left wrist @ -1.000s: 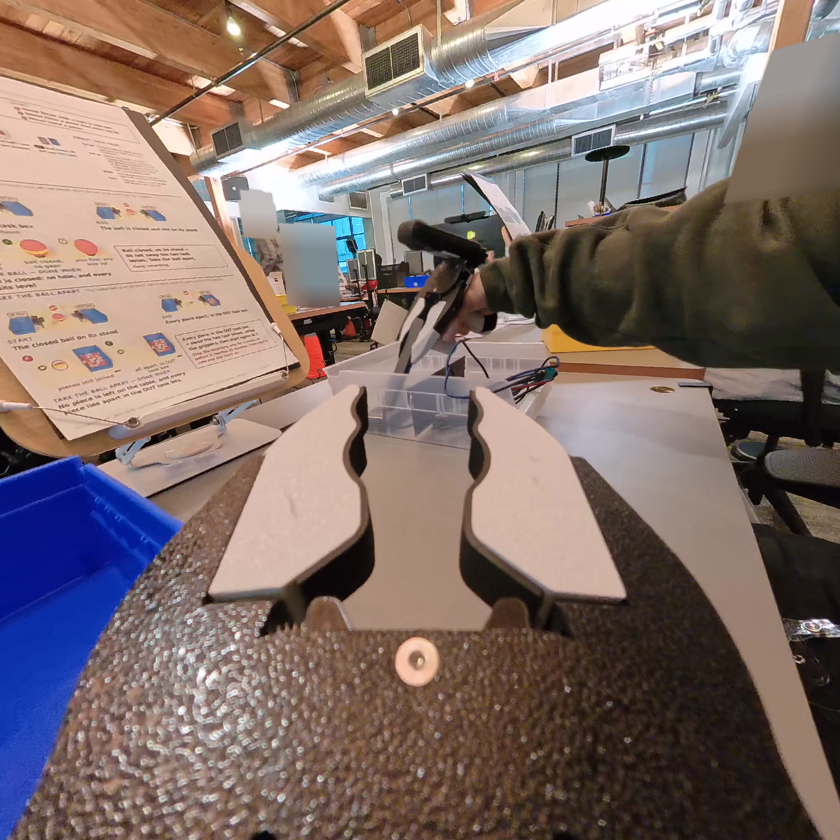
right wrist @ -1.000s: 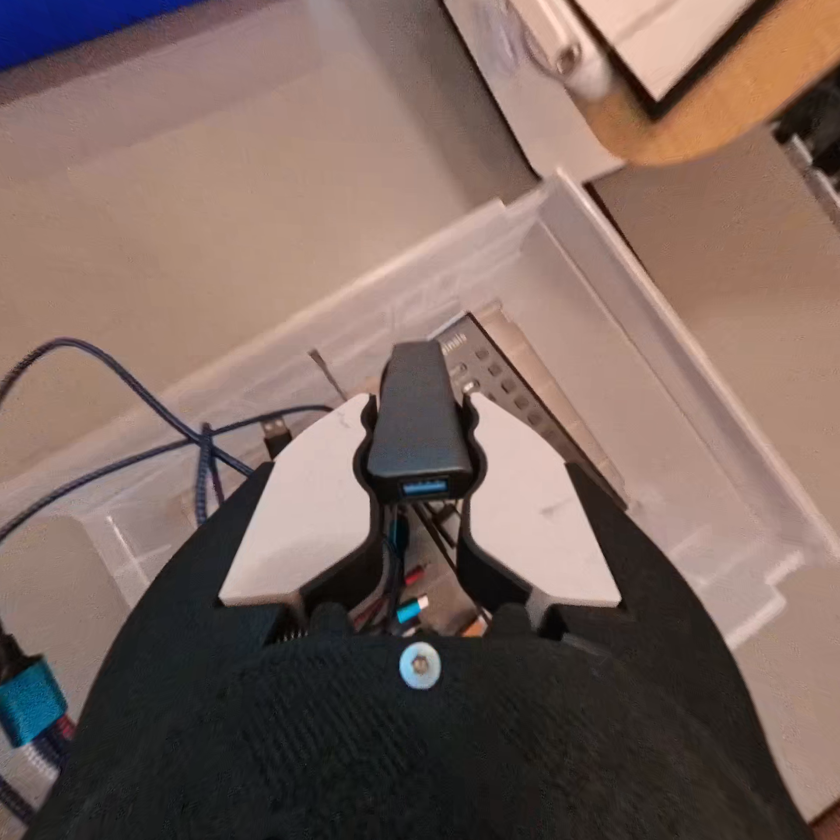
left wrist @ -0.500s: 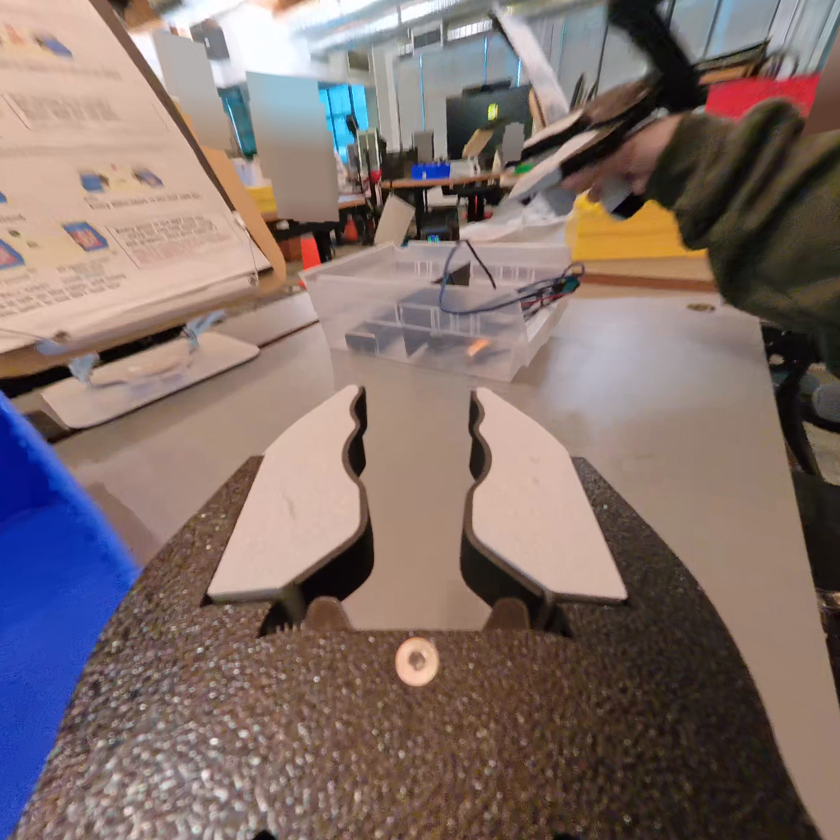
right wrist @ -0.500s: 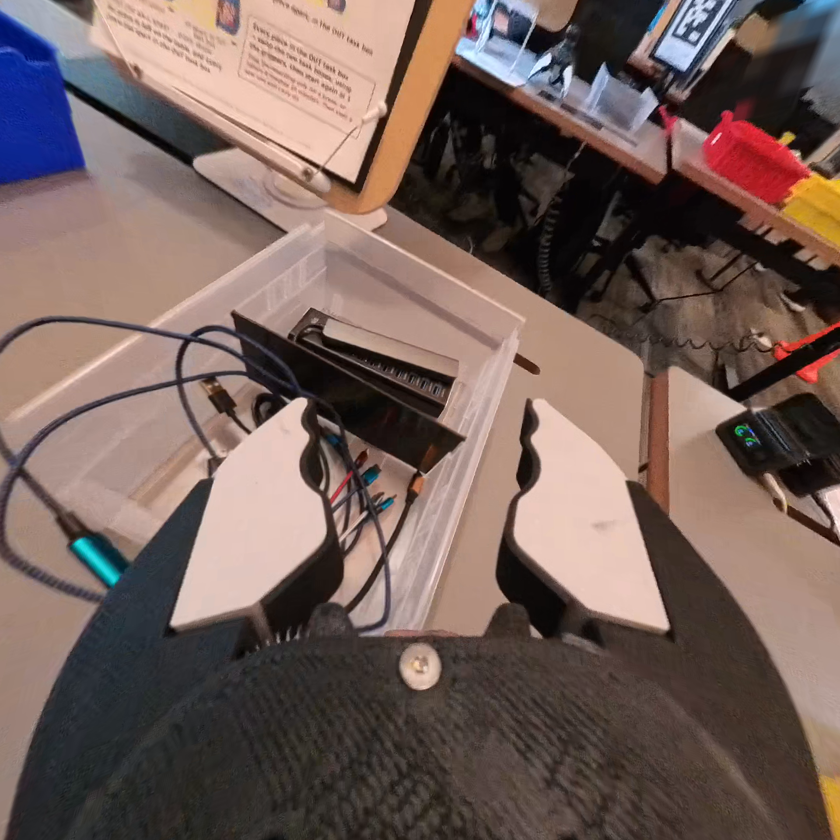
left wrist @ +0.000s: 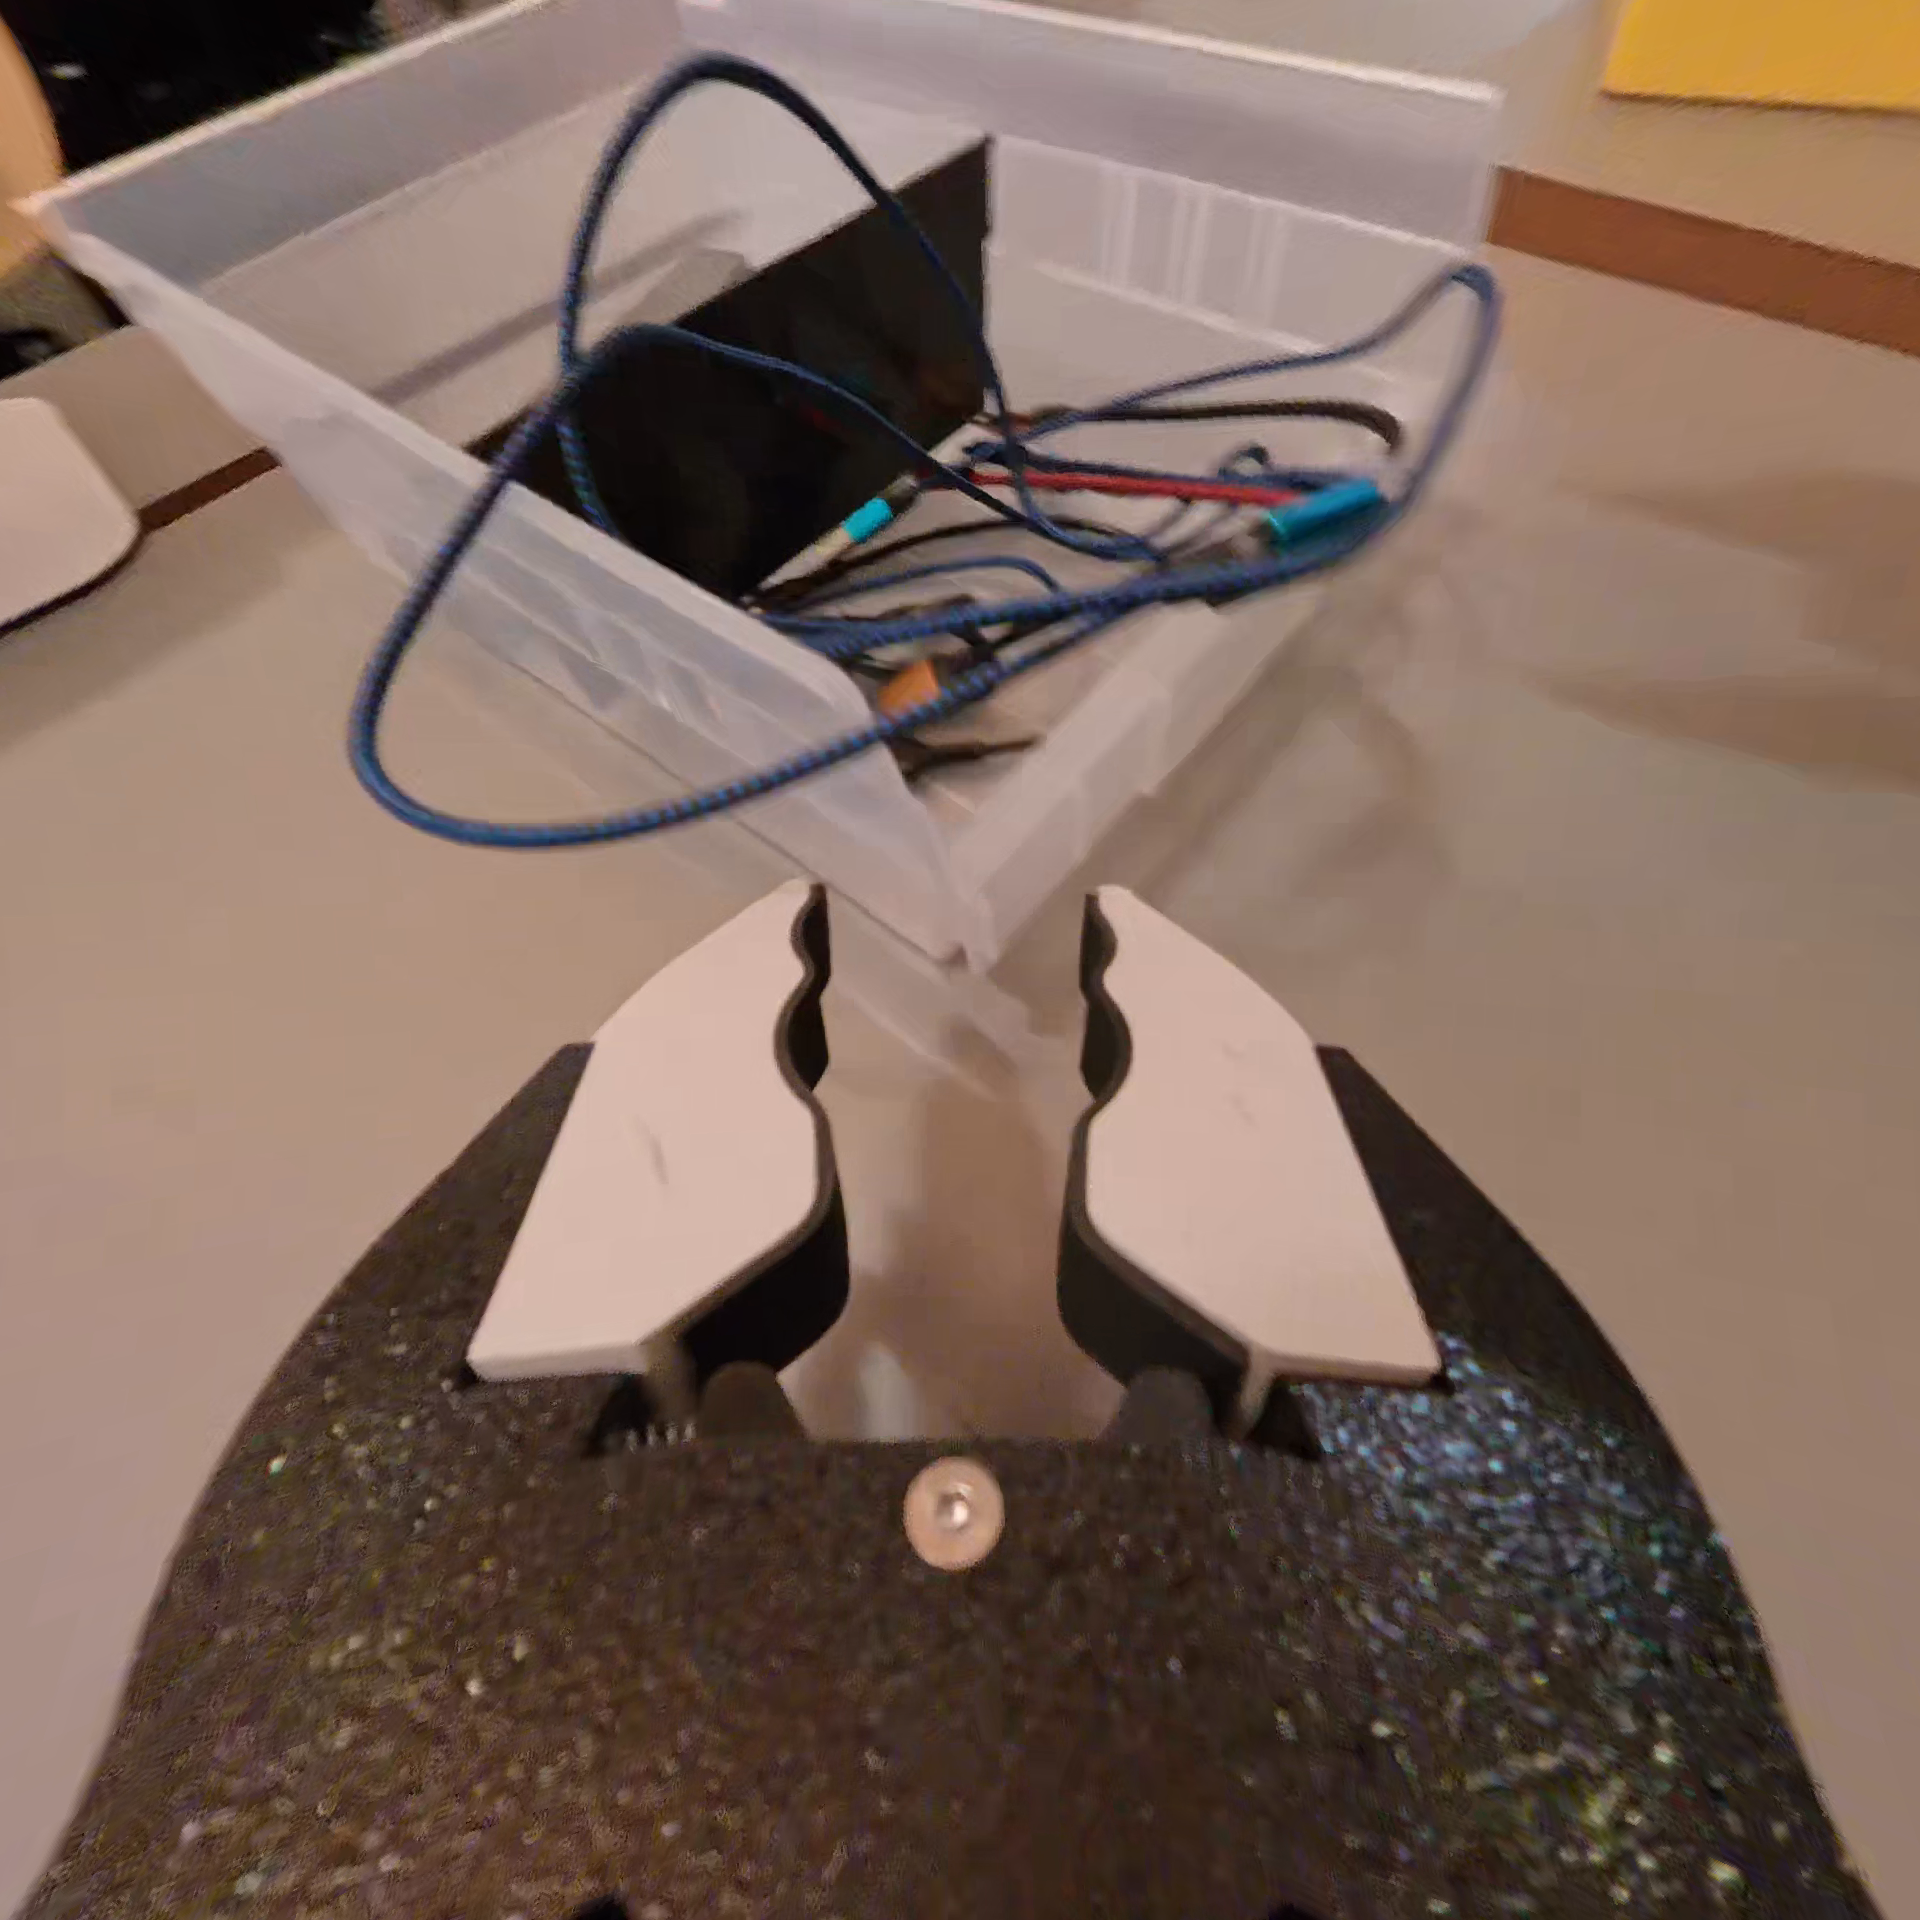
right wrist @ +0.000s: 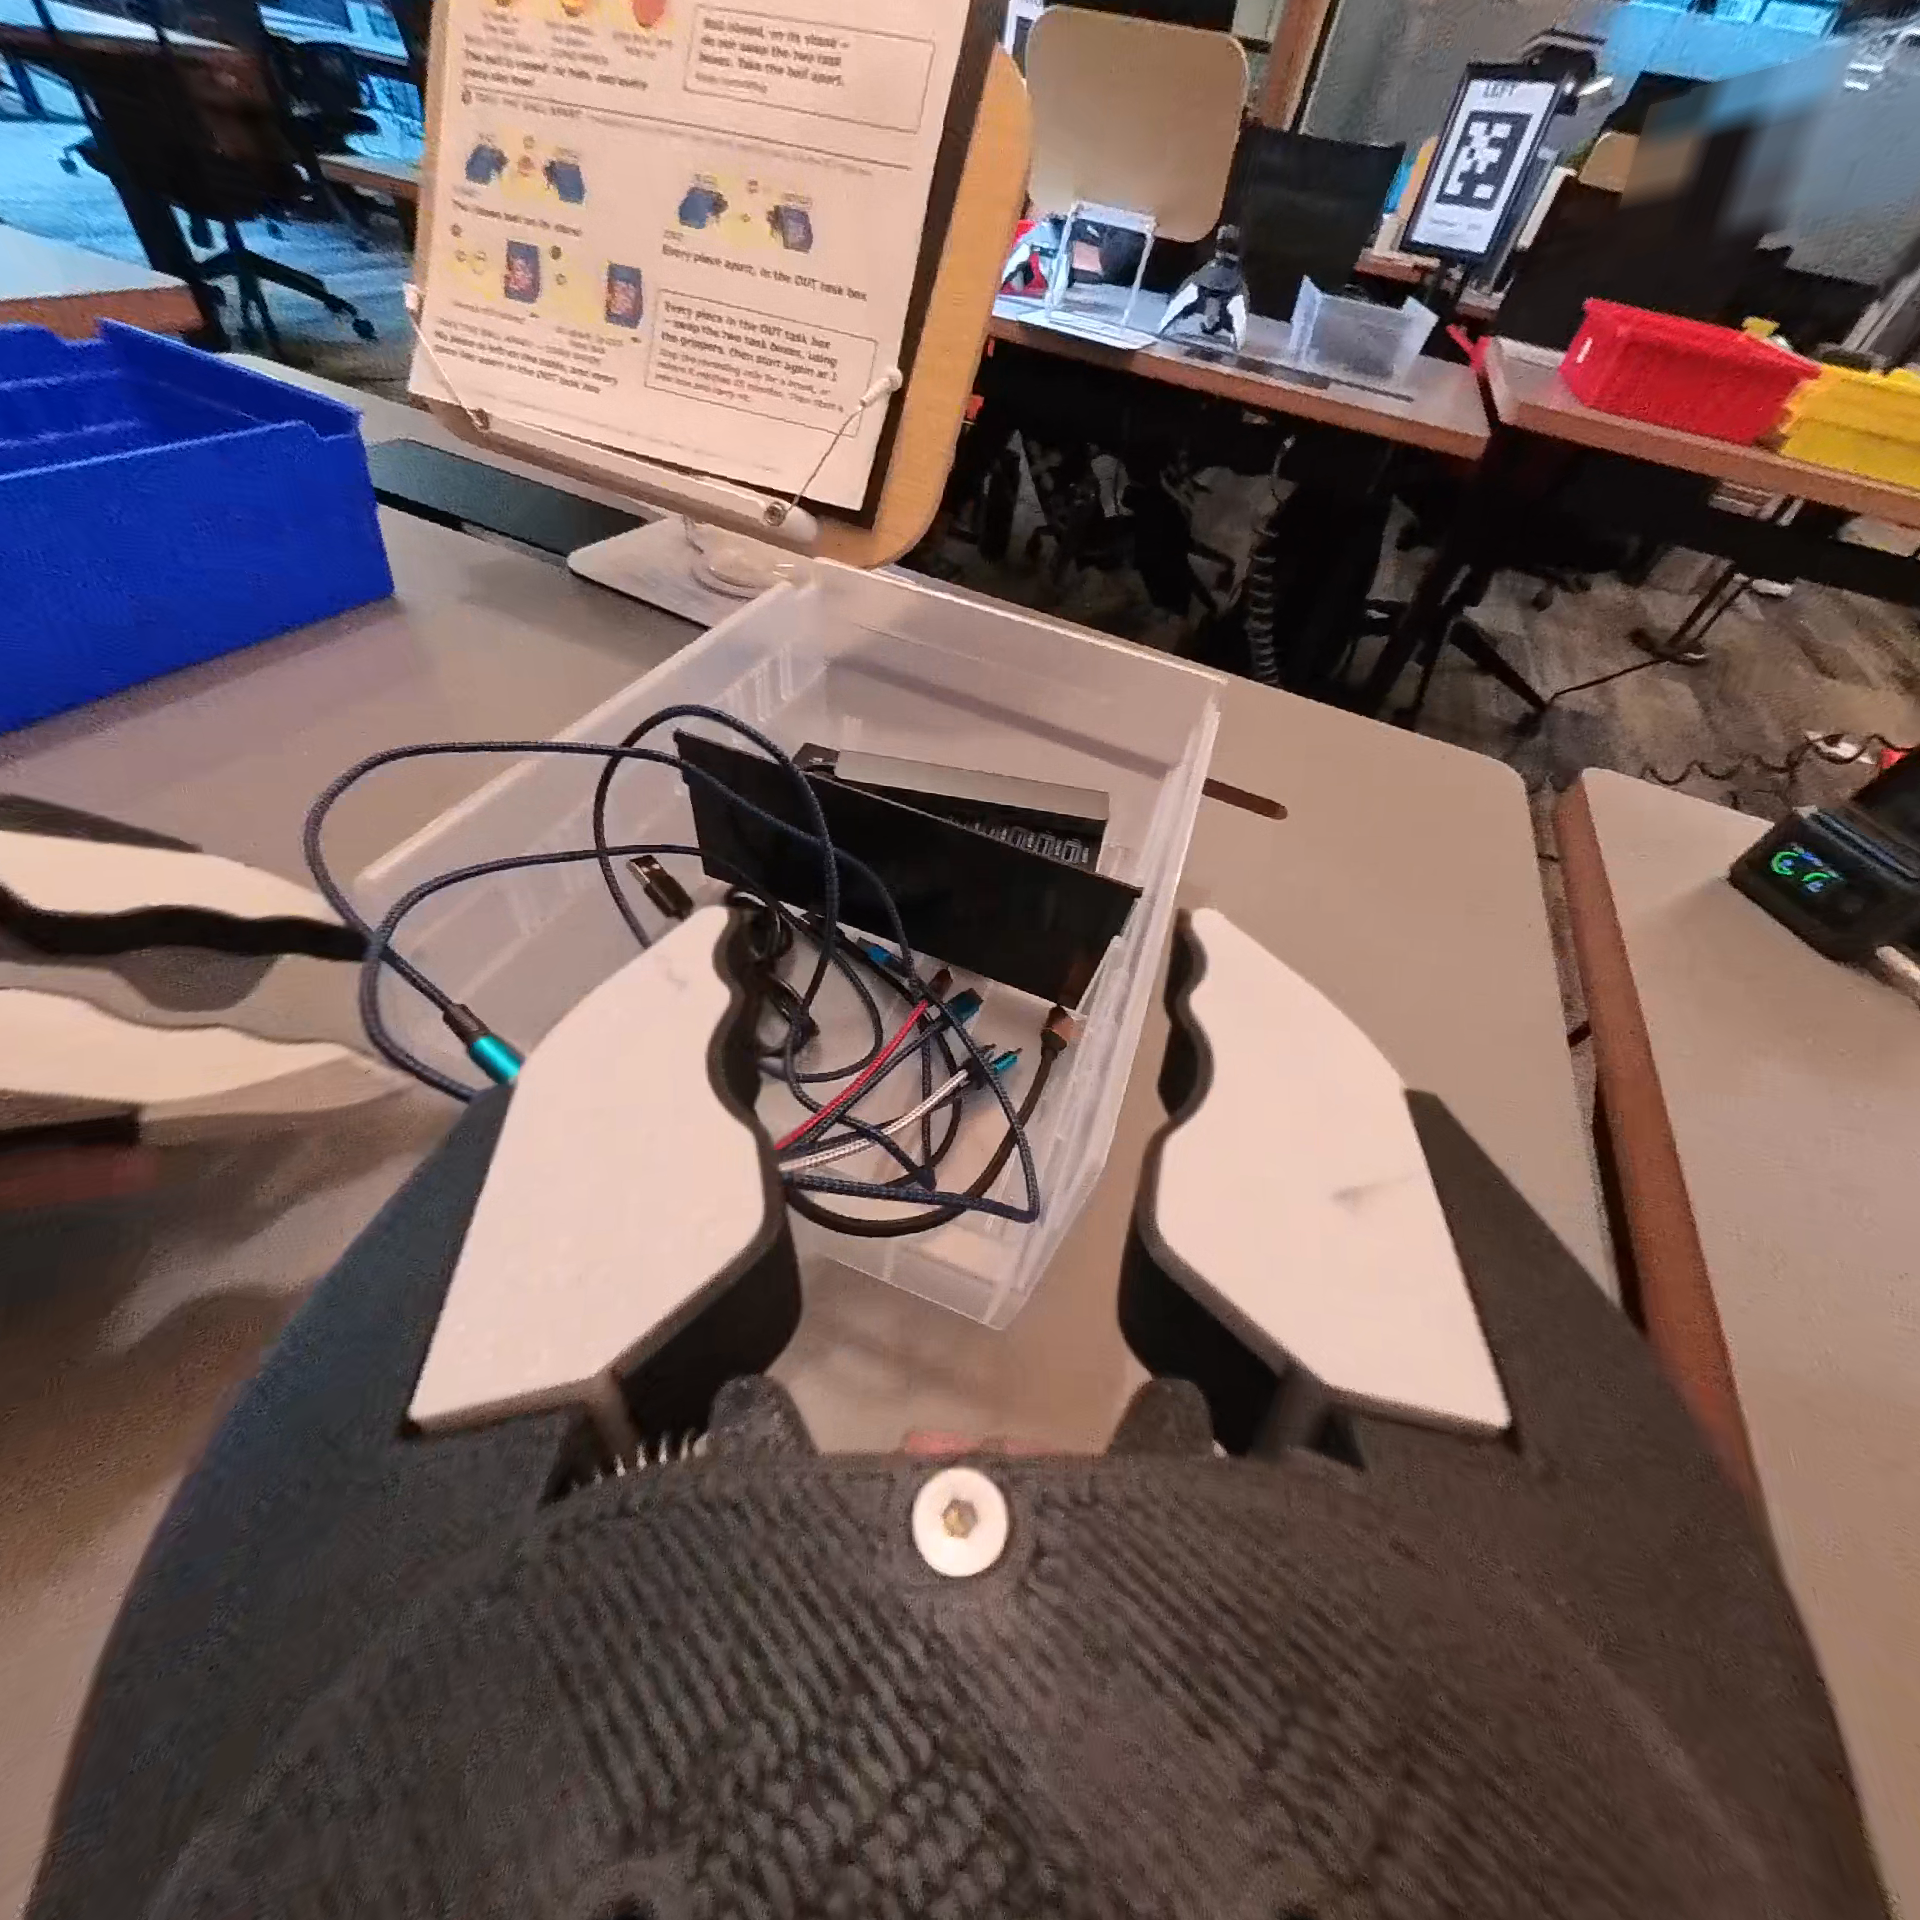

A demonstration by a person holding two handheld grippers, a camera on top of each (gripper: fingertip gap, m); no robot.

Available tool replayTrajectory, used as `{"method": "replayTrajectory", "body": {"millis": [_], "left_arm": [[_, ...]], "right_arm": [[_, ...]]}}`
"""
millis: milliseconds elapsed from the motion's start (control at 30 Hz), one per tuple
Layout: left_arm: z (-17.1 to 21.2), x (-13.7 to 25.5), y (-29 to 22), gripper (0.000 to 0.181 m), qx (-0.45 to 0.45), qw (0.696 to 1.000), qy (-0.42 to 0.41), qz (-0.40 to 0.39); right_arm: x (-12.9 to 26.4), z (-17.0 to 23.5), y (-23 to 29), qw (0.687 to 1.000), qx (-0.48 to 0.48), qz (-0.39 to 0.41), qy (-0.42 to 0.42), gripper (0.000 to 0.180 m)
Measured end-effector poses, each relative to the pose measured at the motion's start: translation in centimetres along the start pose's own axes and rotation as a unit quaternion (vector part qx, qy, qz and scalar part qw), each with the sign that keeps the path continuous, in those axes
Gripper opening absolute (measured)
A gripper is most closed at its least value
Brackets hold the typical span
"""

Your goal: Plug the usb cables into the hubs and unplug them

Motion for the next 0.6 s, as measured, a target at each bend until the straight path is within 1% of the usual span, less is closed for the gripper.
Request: {"method": "replayTrajectory", "body": {"millis": [100,200,267,300,333,367,400,467,600], "left_arm": [[-1.4,-1.1,1.5,0.035,0.026,0.998,-0.014,-0.053],[-2.3,-2.1,2.1,0.035,0.025,0.998,-0.002,-0.057],[-2.8,-2.5,2.6,0.040,0.004,0.997,0.011,-0.076],[-3.1,-2.7,2.9,0.042,0.008,0.996,0.014,-0.090],[-3.6,-2.9,3.1,0.041,0.028,0.995,0.001,-0.091],[-4.0,-2.9,3.1,0.039,0.064,0.995,-0.014,-0.075],[-4.2,-3.0,3.4,0.037,0.087,0.994,-0.013,-0.069],[-4.1,-3.5,4.0,0.040,0.068,0.994,-0.004,-0.080],[-4.3,-4.7,5.5,0.035,0.057,0.990,0.023,-0.126]], "right_arm": [[0.2,-0.3,0.0,1.000,-0.004,-0.011,-0.011,0.076],[0.2,-0.7,-0.1,0.999,-0.016,-0.019,-0.023,0.075],[0.2,-1.0,0.1,0.999,-0.020,-0.025,-0.029,0.074],[0.1,-1.0,0.2,0.999,-0.018,-0.029,-0.029,0.074],[0.0,-0.9,0.4,0.999,-0.015,-0.034,-0.027,0.074],[0.0,-0.9,0.7,0.999,-0.010,-0.038,-0.023,0.074],[0.0,-1.0,1.0,0.999,-0.003,-0.042,-0.019,0.075],[0.1,-1.2,1.6,0.999,0.009,-0.047,-0.016,0.075],[0.5,-2.0,2.6,0.998,0.024,-0.058,-0.029,0.075]]}}
Point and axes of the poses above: each gripper's, where its closed fingertips meet, x back along the fingers, z out of its underside, y = z × x across the jaws, the point moved 6 cm from there along x, back along the fingers, and after that the axes turned 4 degrees about z, right-handed, at the moved point
